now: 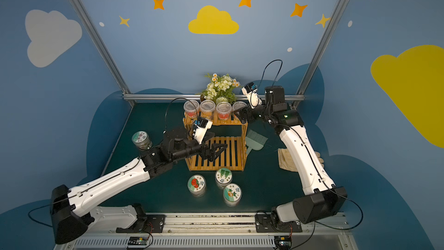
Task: Place the seed container on the shelf
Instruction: Place the seed jar on the shelf.
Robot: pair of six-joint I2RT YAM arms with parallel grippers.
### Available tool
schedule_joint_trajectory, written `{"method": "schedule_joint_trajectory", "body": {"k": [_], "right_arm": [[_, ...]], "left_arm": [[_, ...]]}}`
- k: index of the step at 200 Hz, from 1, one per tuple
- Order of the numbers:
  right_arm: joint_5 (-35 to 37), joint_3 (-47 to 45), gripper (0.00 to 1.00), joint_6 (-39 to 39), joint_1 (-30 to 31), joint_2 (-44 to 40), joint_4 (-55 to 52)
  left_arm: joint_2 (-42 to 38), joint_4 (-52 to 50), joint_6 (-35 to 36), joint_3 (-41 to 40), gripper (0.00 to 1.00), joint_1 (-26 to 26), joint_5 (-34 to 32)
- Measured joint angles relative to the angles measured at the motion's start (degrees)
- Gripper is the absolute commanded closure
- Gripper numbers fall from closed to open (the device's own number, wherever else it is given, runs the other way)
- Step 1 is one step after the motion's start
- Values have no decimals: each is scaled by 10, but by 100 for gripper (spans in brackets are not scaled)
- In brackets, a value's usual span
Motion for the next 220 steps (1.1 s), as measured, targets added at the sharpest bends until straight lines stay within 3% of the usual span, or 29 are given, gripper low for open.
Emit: {"method": "schedule_joint_trajectory", "body": {"k": [51,220], "right_arm": [[0,0,22,0,0,-1,-4],[13,0,15,0,-1,-3,-11]], "left_arm": [[0,0,-2,0,0,1,0],[4,0,-4,0,0,2,3]]}}
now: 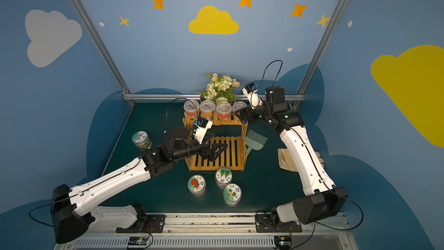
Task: Place the seed container on the shelf
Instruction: Place the seed jar on the shelf.
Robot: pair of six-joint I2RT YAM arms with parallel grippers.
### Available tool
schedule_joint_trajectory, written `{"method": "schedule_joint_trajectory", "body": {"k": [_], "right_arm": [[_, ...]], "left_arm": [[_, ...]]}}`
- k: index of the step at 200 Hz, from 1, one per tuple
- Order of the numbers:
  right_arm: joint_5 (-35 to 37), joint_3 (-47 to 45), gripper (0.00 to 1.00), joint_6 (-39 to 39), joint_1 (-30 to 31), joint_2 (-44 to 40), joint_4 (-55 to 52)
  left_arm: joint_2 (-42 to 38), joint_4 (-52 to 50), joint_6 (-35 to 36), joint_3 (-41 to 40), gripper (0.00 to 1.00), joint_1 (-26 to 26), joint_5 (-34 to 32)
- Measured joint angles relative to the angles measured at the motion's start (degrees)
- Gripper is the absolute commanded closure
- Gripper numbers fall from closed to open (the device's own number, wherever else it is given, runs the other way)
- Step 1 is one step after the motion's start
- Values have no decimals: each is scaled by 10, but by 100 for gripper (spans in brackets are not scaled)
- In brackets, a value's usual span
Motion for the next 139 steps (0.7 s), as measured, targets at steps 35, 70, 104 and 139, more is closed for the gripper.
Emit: {"method": "schedule_joint_trajectory", "body": {"k": [35,70,104,139], "right_arm": [[0,0,13,0,0,-4,-3],[1,0,9,0,0,-14,-7],[2,0,8,0,0,-24,-7],[4,-6,5,0,0,-40,-9]], "left_arm": [[0,0,-1,0,0,0,2],[1,0,-1,0,0,0,2],[3,-1,-1,0,0,0,2],[3,-2,-1,0,0,0,3]]}}
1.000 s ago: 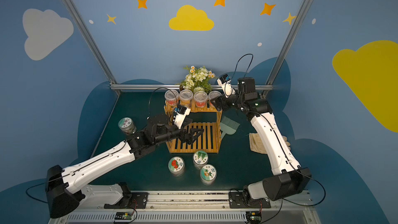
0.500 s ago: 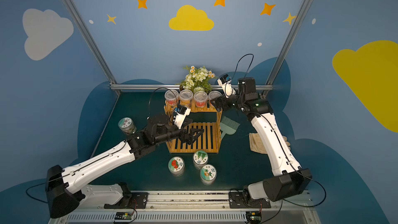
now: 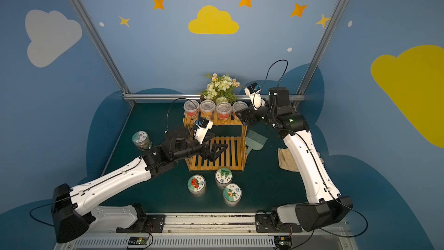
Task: Place the seed container on the shelf
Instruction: Place the seed jar on the shelf.
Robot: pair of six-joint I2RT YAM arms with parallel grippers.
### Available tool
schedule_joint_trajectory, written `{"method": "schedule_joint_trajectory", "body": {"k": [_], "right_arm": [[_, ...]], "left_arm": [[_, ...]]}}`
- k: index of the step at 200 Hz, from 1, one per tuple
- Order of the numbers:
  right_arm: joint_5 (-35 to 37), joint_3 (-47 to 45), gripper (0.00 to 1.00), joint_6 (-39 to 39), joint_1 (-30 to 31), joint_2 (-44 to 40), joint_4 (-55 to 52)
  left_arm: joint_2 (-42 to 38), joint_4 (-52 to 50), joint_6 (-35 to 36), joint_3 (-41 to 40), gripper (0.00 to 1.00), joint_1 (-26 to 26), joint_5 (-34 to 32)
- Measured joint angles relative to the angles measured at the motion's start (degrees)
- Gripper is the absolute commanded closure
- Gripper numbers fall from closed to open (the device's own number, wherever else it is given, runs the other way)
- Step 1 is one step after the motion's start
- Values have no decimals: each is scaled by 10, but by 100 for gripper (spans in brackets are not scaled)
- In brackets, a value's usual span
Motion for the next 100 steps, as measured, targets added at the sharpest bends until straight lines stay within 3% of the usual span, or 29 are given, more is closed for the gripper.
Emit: {"method": "schedule_joint_trajectory", "body": {"k": [100], "right_arm": [[16,-103,2,26,0,-151,-3]], "left_arm": [[-15,-18,-3,-3,0,0,4]]}}
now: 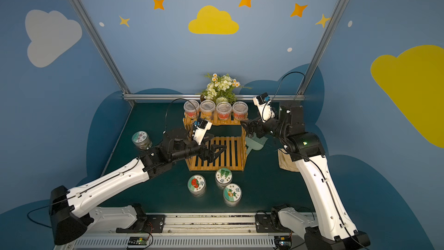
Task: Place the seed container on the shelf
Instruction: Place the seed jar on the shelf, then move the seed jar to the center of the board.
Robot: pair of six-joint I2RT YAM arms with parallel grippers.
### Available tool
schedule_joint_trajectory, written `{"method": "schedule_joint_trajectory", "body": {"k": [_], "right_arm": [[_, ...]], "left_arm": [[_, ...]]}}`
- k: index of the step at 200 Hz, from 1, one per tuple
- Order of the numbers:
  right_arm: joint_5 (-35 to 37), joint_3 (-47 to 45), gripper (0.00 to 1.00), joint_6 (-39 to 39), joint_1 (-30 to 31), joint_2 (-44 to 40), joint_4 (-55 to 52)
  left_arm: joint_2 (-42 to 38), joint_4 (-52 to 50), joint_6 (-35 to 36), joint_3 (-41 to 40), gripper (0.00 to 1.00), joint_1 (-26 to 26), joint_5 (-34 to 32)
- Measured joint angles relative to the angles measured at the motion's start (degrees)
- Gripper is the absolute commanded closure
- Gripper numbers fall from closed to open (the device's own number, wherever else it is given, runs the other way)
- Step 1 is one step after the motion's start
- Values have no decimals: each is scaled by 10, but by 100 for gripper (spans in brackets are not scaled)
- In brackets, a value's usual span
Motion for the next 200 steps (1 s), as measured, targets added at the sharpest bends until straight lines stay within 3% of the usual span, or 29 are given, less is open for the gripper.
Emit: {"method": "schedule_joint_trajectory", "body": {"k": [68,114,156,200], "right_arm": [[-32,-120,11,70,5,-101,-22],[-55,-215,17,133,41,-173,-33],[-26,-289,19,196,146,-191,-38],[79,-319,12,236,298,-163,-42]], "left_arm": [[-14,-15,-13,-36,0,0,23],[-19,-40,-26,-45,0,-3,27],[-47,-66,-43,-75,0,-20,8],[-102,-104,-64,-123,0,-26,-28]]}}
